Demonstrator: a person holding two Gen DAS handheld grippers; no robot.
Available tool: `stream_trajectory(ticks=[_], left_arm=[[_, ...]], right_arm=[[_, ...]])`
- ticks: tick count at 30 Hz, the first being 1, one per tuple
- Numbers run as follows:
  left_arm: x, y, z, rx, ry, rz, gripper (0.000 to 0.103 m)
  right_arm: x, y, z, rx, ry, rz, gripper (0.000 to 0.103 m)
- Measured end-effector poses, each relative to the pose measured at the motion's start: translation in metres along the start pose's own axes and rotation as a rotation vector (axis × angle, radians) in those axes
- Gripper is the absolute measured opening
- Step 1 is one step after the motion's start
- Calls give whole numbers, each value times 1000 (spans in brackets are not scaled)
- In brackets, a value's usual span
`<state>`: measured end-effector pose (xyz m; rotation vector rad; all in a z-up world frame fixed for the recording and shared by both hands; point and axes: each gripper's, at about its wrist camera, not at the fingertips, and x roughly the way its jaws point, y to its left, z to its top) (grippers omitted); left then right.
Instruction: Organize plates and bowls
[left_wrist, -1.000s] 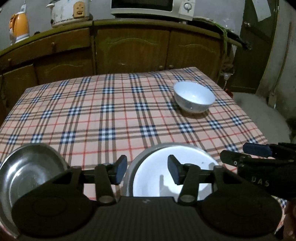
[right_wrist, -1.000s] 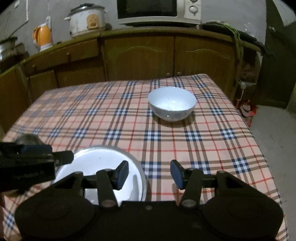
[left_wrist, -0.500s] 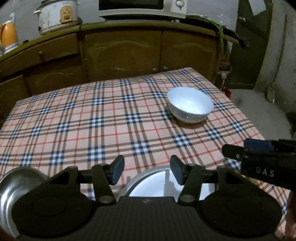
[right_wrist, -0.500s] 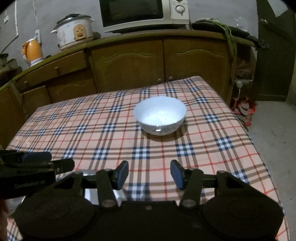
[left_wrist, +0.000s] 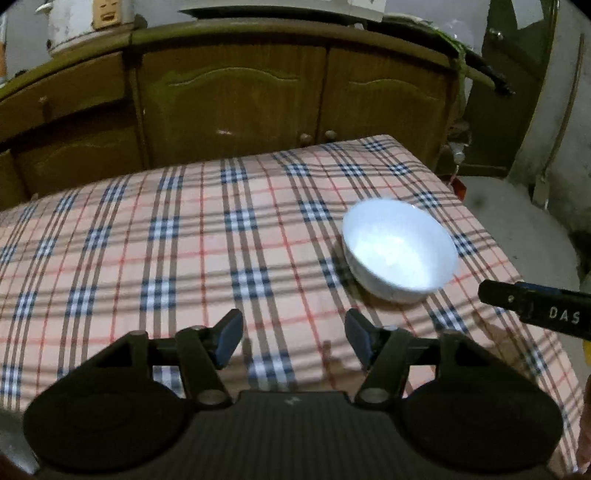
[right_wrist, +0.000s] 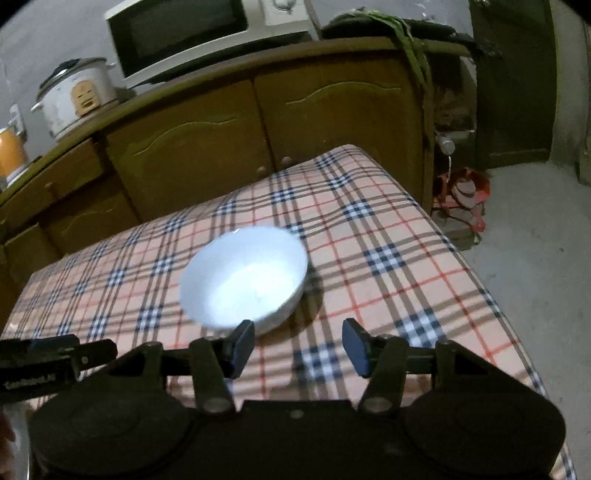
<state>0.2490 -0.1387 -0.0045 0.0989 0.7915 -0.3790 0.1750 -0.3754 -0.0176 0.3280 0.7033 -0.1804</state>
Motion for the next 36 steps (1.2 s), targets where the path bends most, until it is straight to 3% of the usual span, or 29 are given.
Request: stream_trajectory(ticks=[16,26,28,30,31,32,36], left_arm=[[80,-22,53,61,27,-47,64],[121,-28,50,86,88,-68,46],[123,-28,49,85,73,-88,45],[124,-31,50,91,62,-118,26],[124,-34,50,103,62,-129,23],[123,-38,50,120,56,-117,23],[124,-37,49,97,56,-118,23]], right_arm=[[78,-12,44,48,49,-3,65],[113,-14,38,66,88,20,63],[118,-16,36,76,94,28,52],[123,-17,34,82,100,42,40],[123,-16,33,83,93,68,24],[123,-13,33,79,90,82,20],[122,-8,33,77,78,60,21]])
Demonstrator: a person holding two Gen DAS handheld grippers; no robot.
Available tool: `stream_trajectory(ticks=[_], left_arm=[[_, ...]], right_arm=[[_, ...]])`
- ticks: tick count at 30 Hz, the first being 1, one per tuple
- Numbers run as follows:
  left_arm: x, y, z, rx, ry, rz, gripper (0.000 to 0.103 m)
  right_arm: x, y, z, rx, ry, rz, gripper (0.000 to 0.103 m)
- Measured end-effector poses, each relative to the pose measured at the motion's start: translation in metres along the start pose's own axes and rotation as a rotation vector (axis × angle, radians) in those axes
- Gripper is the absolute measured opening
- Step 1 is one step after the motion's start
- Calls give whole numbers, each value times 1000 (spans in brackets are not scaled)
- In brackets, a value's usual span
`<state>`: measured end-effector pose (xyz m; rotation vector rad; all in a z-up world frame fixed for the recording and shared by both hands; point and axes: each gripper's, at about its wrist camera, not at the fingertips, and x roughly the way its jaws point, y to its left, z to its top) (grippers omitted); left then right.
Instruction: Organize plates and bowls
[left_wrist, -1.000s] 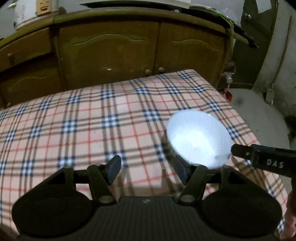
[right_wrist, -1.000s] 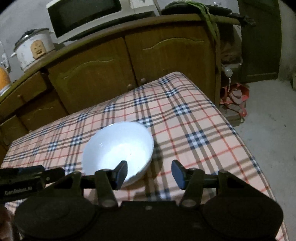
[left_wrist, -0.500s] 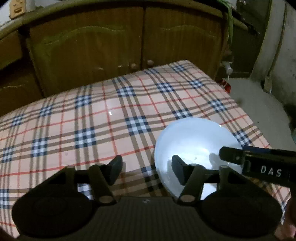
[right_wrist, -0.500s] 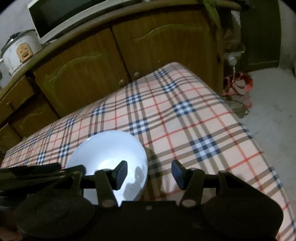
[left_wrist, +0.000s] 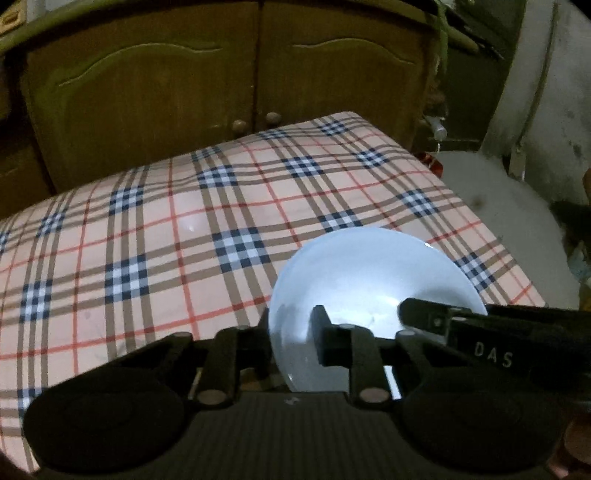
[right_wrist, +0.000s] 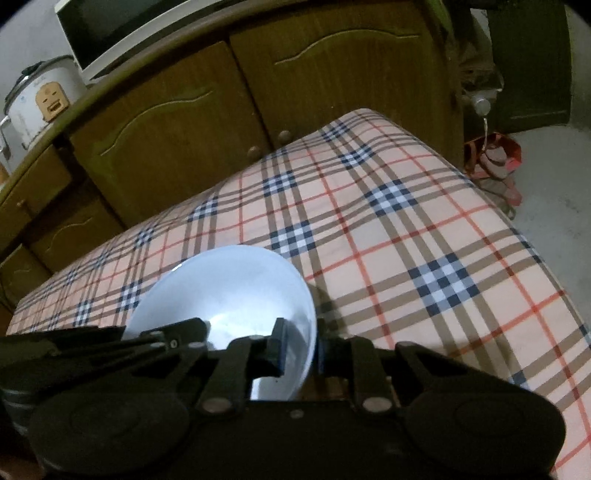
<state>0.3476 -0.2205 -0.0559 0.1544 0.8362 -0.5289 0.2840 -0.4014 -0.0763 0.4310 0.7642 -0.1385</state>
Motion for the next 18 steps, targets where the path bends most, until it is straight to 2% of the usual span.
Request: stream_trajectory(ticks=[8,18], left_arm=[[-16,-6,-3,20,-24,33,22],[-65,-17,-8,-5,-83,57,22]], right_arm=[[-13,3,-4,2,-13,20,21],[-62,18,-7,-34,-68,32,21]])
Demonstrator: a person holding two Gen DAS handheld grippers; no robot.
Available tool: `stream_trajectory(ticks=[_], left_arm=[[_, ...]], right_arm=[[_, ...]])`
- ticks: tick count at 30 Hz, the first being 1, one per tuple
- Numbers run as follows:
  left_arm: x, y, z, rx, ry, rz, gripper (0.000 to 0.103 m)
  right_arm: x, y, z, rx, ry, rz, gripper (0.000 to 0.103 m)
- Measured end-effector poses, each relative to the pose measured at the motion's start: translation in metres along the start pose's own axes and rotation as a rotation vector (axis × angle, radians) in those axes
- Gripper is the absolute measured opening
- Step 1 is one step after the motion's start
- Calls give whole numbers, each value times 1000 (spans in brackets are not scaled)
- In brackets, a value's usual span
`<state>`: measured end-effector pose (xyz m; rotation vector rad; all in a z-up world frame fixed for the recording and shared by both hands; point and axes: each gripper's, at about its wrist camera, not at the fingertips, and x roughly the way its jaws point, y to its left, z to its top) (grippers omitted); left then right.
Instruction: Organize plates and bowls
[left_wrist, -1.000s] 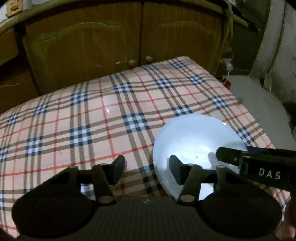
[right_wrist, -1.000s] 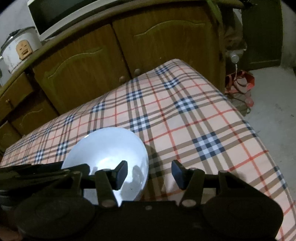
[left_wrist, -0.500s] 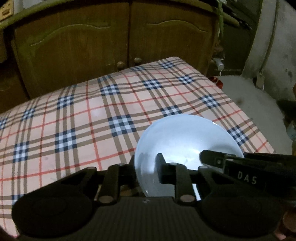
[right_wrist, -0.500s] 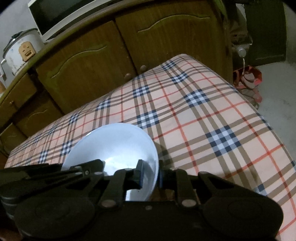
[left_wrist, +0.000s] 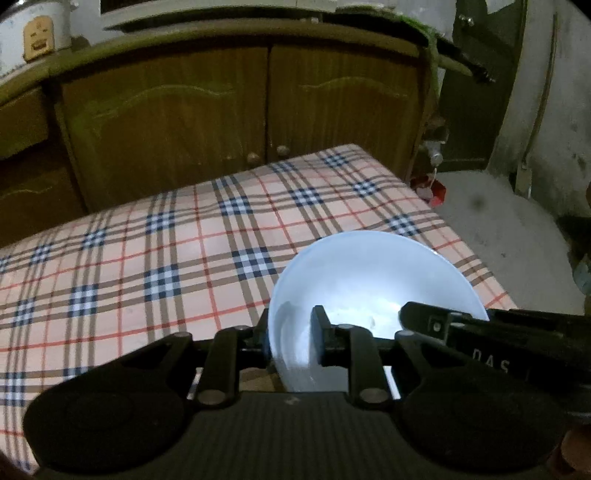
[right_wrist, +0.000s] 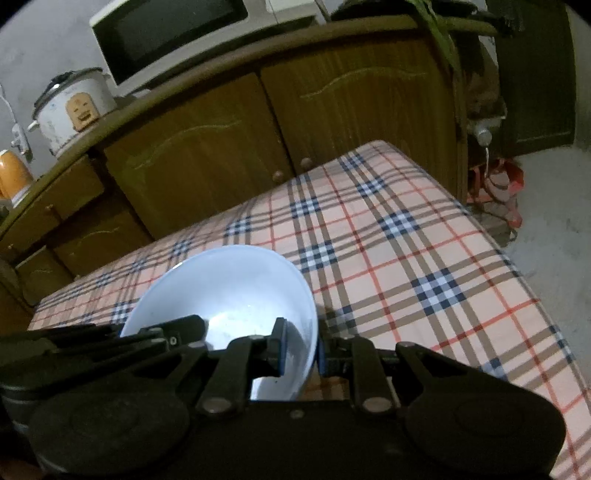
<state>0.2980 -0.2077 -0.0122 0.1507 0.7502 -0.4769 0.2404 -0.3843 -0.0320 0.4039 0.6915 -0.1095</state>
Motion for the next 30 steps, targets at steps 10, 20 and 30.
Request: stream_trajectory(ticks=[10,20,30], left_arm=[[-61,-12,-12,-16,-61,25,23],[-117,-22,-35,-20,-104,54,23],[-158,-25,-76,-30,-114,74,23]], right_arm=[[-64,19,-12,-41,-53,12,21],[-124,36,-36,-74,-86,35,21],[-171,53,-82,-103,-86,51,21]])
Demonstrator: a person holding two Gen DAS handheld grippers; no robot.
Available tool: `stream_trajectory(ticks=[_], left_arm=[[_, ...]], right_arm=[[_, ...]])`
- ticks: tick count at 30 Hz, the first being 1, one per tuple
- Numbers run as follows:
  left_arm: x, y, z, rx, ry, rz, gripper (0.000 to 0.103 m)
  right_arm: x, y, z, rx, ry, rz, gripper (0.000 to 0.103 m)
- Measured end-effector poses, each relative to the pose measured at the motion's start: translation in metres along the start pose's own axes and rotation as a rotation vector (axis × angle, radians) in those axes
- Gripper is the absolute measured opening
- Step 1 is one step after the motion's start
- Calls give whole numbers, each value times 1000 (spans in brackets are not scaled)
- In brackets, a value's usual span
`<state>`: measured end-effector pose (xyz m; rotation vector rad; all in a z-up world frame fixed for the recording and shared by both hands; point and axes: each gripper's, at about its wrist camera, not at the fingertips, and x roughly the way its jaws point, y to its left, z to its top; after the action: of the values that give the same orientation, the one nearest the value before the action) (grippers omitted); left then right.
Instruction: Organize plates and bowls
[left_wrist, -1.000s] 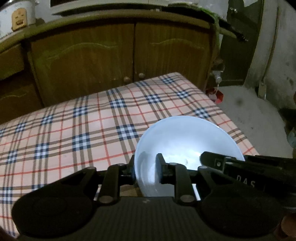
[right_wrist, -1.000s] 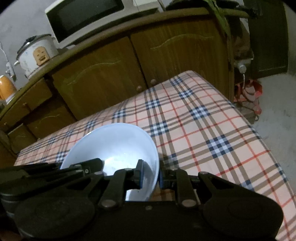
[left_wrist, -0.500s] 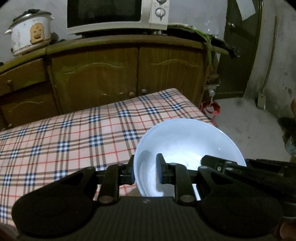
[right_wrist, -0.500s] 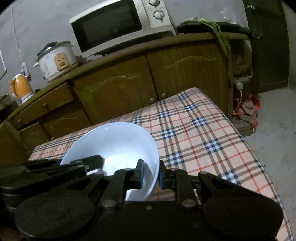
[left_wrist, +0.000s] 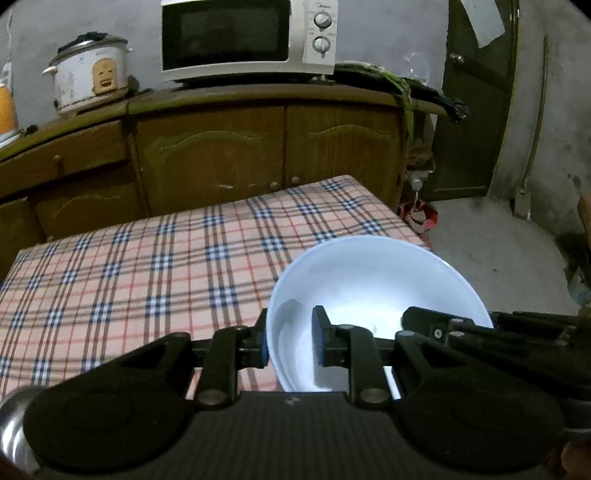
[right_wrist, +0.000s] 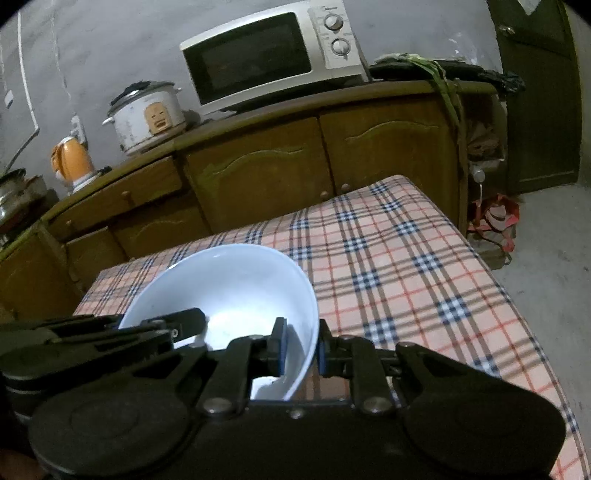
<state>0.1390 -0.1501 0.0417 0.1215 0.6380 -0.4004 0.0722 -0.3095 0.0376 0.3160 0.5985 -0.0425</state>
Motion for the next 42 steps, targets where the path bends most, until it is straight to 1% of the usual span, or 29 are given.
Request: stream_trajectory(ticks=[8,15,21,29,34,42], left_arm=[[-29,13,-33,-5,10,21,23],[-39,30,-58,-19,39,58,23],[-32,43,-76,-38,85,68,23],[-19,47,-92,-35,127,65,23],[-11,48,-98,-35,139,65,23],[-4,43,-100,-22,132,59,23]], right_arm=[[-21,23,-33,-36,26,22,21],[-19,44,-58,-56,71,57,21],[-3,52,-77,-68,127,69,21],[17,47,-89,-53,183,62,21],[26,45,-94,-53,199,59,21],[35,39,-97,-45,213,44,23]])
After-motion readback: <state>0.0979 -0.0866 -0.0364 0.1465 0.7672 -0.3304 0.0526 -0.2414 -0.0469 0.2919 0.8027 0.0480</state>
